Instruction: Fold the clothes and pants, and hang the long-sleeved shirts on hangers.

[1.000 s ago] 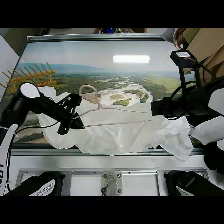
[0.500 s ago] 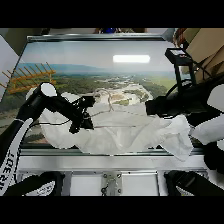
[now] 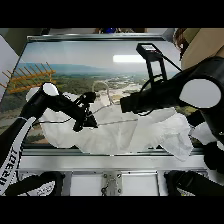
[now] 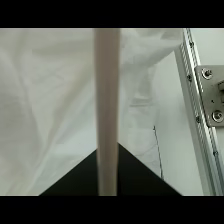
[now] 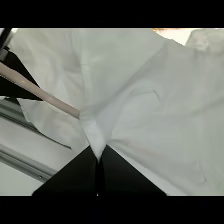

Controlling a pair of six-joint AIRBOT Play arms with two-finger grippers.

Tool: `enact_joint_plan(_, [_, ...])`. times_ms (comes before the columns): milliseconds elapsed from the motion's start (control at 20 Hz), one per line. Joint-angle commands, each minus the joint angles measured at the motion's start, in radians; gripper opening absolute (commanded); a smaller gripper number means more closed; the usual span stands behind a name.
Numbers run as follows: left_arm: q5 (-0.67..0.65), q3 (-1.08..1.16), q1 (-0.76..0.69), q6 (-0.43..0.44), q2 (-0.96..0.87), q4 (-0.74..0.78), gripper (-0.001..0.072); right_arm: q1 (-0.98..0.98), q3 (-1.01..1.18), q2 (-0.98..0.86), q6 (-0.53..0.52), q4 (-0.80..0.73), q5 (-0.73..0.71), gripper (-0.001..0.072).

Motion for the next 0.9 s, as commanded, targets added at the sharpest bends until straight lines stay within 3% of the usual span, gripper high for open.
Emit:
enact_joint_plan(0, [0.002, 0.001, -0.001, -0.01, -0.001, -0.007, 0.0013, 0.052, 0.05, -0.054, 0.032, 0.009, -0.083, 0.0013])
enact_joint_plan(750, [0.002, 0.001, -0.001, -0.025, -0.001, -0.008, 0.0013, 0.114, 0.053, -0.097, 0.066, -0.001, -0.211, 0.0025])
enact_joint_plan(800, [0.002, 0.001, -0.001, -0.027, -0.001, -0.008, 0.0013, 0.114, 0.053, -0.096, 0.066, 0.006, -0.212, 0.0051])
enact_joint_plan(850, [0.0, 0.001, -0.001, -0.027, -0.001, -0.008, 0.0013, 0.114, 0.053, -0.096, 0.066, 0.01, -0.212, 0.0256])
